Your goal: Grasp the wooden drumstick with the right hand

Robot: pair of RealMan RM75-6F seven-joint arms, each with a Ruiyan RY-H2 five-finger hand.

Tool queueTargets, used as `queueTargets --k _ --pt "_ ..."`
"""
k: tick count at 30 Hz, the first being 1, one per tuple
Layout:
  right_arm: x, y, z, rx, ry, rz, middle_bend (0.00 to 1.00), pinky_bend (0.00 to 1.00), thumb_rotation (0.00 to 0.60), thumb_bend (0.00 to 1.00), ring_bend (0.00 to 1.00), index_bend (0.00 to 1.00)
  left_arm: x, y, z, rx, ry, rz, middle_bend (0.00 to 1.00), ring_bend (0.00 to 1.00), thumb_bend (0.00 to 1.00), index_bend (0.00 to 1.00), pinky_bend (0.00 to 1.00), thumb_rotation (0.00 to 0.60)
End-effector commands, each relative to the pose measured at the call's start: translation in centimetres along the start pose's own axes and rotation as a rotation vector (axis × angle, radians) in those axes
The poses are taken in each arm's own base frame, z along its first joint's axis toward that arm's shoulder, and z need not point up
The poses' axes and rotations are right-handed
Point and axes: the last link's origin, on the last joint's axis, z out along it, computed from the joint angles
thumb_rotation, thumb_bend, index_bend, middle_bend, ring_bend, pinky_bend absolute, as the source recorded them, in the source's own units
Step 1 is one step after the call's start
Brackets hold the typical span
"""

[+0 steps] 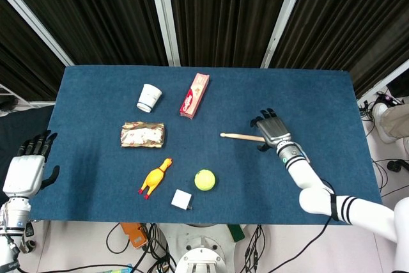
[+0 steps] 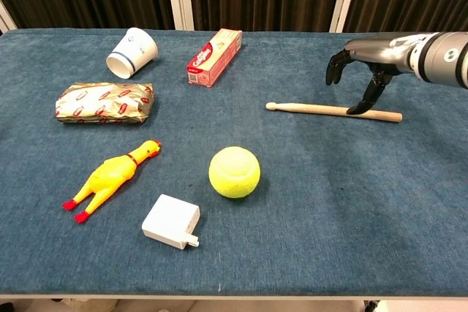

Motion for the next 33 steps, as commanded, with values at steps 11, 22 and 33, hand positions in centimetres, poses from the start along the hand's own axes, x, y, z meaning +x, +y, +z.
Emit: queueTargets --k 11,22,33 --pt "-0.7 -0.8 1.9 -0.038 0.003 0.018 0.44 0.00 0.600 0.39 0.25 0.43 0.0 -0.1 0.0 0.007 0.000 -0.005 0.00 0.07 0.38 0.00 0.11 0.600" --pt "-0.9 -2.3 3.2 -0.014 -0.011 0.019 0.49 0.00 0.600 0.45 0.26 0.44 0.0 -0.1 0.1 0.007 -0.004 -0.011 0.00 0.07 0.38 0.00 0.11 0.600" --pt "-0.6 -2.8 2.7 -0.004 -0.036 0.019 0.51 0.00 0.600 0.47 0.27 0.52 0.0 -0.1 0.1 0.006 -0.007 -0.013 0.00 0.07 0.38 0.00 0.11 0.600"
